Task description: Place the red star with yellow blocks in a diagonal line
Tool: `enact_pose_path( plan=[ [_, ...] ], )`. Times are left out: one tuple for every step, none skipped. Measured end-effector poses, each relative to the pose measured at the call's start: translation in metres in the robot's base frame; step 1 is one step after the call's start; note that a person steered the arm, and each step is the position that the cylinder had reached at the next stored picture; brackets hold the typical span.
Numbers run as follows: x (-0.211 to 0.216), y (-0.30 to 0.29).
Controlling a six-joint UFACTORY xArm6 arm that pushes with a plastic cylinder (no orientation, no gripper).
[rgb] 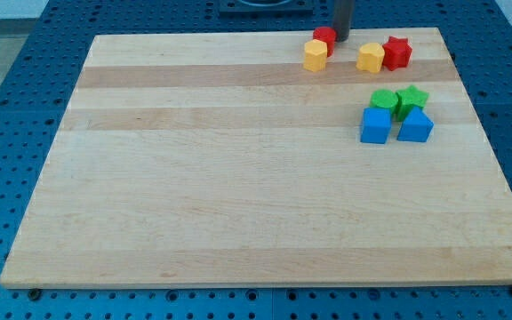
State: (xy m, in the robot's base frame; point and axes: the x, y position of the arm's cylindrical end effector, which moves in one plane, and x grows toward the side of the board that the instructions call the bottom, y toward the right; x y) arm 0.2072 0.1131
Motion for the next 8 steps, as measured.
enact_pose_path(
  plan=[
    [0.0,0.006],
    [-0.008,0.068],
    [-0.008,0.12],
    [0.012,0.118],
    [0.048,0.082],
    [0.086,0.035],
    [0.097,0.031],
    [0.097,0.049]
  ],
)
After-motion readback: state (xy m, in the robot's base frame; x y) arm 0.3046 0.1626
